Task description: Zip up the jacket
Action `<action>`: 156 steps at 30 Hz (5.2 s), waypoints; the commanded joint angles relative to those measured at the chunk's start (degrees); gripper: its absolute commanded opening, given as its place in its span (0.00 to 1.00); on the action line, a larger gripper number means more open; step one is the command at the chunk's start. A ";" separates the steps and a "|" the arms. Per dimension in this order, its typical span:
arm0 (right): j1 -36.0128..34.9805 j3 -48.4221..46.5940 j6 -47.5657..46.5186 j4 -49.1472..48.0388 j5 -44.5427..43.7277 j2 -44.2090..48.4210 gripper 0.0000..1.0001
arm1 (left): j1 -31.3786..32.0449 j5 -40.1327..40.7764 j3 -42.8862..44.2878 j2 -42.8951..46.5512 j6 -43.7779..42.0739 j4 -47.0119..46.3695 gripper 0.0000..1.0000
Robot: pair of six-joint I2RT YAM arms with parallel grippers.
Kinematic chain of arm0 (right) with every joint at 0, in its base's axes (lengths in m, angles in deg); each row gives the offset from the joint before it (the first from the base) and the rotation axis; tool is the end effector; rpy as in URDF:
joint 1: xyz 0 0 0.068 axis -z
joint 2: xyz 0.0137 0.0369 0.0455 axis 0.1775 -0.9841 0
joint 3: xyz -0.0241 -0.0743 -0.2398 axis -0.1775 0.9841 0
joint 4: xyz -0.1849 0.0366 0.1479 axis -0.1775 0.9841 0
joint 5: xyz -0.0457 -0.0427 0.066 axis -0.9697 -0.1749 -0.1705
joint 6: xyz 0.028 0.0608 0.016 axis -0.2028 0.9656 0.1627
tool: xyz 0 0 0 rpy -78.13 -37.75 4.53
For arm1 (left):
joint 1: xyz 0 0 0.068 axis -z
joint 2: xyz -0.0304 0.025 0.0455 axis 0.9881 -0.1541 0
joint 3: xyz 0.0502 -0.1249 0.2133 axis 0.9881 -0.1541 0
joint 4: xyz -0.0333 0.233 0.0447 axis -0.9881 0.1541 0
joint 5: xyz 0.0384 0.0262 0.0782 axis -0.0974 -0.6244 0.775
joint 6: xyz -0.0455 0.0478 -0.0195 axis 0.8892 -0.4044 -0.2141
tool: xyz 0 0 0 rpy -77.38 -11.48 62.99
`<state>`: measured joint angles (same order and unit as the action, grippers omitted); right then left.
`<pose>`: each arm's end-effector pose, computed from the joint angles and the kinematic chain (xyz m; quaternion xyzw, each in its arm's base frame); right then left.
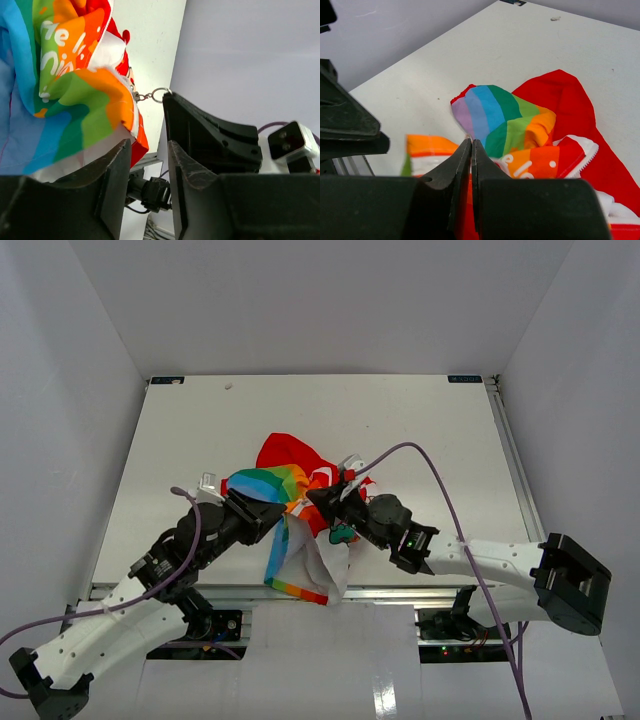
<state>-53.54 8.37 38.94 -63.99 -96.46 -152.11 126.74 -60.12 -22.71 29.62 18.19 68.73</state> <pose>0.1387 0.2466 0.2694 -0.2141 0.6528 0.3591 0.6317 0.1126 -0.1011 0.2636 -0.3082 0.7710 -0.4647 0.3077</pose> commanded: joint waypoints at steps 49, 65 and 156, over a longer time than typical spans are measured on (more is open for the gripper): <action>-4.47 5.09 4.57 3.24 -13.64 0.89 0.08 | -0.08 5.32 0.63 1.28 -6.86 -0.06 0.00; 10.13 0.68 2.52 1.28 -15.09 -5.81 0.08 | -0.08 3.62 4.89 10.08 -30.20 1.80 0.00; 13.12 -9.50 10.09 50.70 -14.73 25.19 0.90 | -5.60 -7.81 1.23 -10.79 -57.99 -31.34 0.98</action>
<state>-37.32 -1.65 48.06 -17.88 -103.12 -131.97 120.95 -66.31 -19.15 12.39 -38.47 42.61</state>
